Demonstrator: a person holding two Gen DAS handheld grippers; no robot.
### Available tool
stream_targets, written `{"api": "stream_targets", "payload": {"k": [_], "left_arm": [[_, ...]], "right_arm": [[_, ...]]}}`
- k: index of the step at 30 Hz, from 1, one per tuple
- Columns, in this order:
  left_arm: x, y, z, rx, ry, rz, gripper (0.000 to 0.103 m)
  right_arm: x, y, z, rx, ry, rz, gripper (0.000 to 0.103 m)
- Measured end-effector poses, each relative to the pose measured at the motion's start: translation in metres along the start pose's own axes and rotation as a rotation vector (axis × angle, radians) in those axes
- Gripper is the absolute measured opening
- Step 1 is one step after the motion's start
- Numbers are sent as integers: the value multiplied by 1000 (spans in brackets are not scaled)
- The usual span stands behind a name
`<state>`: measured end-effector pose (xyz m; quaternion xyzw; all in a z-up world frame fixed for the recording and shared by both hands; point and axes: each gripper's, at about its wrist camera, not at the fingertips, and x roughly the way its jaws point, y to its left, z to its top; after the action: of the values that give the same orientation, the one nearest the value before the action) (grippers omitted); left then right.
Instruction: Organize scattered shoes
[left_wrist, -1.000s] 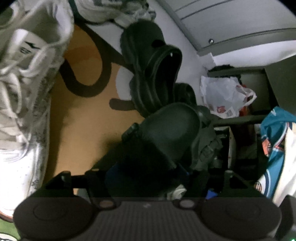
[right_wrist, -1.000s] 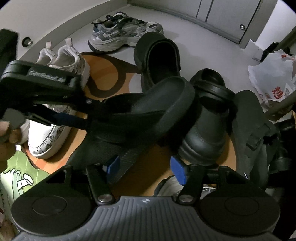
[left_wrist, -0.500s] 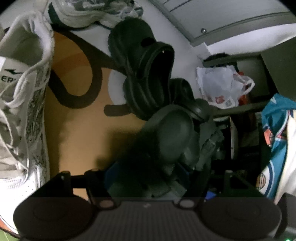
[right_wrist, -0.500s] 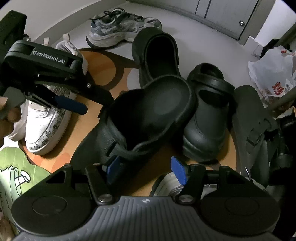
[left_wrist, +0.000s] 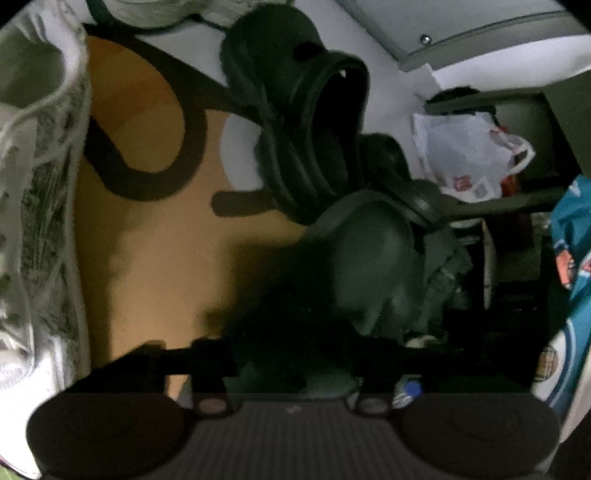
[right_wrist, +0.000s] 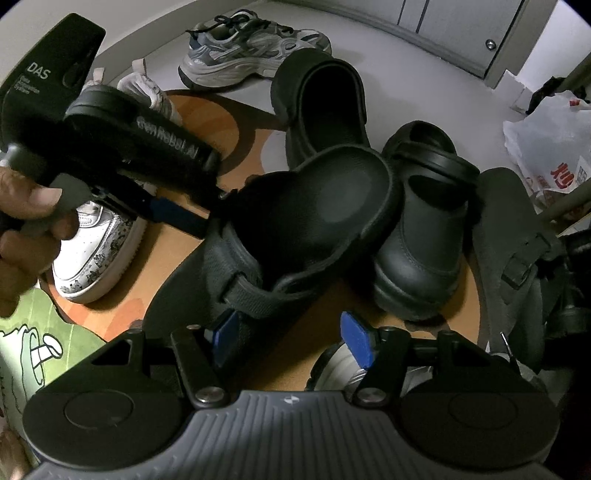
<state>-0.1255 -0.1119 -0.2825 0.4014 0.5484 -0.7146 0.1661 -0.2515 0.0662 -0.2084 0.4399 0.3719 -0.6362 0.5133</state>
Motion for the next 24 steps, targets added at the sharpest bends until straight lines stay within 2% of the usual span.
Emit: {"api": "stream_targets", "payload": {"k": [4, 12, 24], "left_arm": [[-10, 6, -4, -23, -27, -21, 34], [-39, 26, -16, -84, -93, -23, 33], [-62, 60, -13, -182, -152, 3, 33]], "right_arm": [[3, 2, 0, 1, 13, 9, 47], [4, 17, 6, -38, 2, 30, 47], [20, 51, 30, -130, -15, 75, 48]]}}
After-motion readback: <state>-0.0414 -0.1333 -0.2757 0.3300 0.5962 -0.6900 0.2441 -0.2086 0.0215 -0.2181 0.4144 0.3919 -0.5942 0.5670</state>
